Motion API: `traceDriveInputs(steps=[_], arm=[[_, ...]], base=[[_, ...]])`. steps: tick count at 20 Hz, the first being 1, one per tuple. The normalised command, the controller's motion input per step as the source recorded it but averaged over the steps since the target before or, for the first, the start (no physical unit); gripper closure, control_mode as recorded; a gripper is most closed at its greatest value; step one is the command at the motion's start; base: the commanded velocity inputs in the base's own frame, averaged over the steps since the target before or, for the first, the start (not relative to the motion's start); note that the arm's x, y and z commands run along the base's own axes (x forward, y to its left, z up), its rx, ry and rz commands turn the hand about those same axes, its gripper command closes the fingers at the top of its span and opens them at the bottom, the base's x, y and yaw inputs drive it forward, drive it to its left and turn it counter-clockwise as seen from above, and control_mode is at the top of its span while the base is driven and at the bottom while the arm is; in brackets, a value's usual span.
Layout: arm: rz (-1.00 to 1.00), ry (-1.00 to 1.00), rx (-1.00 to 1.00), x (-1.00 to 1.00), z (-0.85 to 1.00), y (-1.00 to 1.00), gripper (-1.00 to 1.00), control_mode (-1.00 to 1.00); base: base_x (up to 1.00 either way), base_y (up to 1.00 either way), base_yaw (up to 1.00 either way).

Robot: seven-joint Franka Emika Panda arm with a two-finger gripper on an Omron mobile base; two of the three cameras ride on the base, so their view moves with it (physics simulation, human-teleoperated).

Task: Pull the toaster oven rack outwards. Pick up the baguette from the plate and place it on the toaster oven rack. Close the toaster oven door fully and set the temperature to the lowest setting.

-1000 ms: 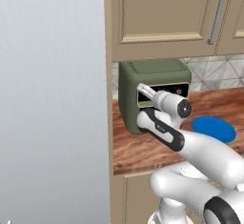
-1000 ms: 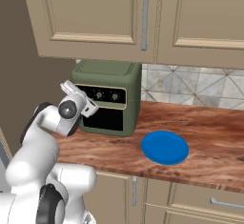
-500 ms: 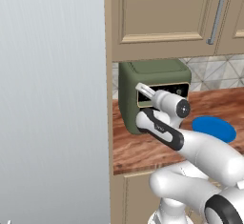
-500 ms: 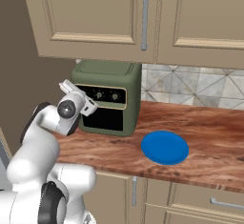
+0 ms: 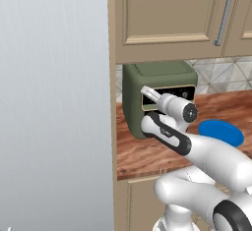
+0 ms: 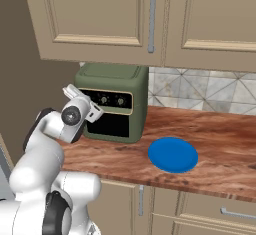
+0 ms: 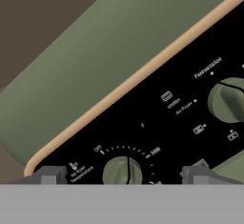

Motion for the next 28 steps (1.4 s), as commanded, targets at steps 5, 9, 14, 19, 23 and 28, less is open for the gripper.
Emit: traceDriveInputs(steps=[5, 9, 14, 19, 23, 28], arm=[[0.0, 0.0, 0.0, 0.0, 0.0, -0.03, -1.0, -1.0], [0.0, 0.0, 0.0, 0.0, 0.0, 0.0, -1.0, -1.0], [0.0, 0.0, 0.0, 0.0, 0.0, 0.0, -1.0, -1.0], [0.0, 0.0, 0.0, 0.0, 0.0, 0.0, -1.0, -1.0], [0.0, 0.0, 0.0, 0.0, 0.0, 0.0, -1.0, -1.0], [0.0, 0.0, 0.0, 0.03, 0.0, 0.0, -1.0, -1.0]], base=[[0.0, 0.0, 0.0], [0.0, 0.0, 0.0], [0.0, 0.0, 0.0], [0.0, 0.0, 0.0], [0.0, 0.0, 0.0], [0.0, 0.0, 0.0]])
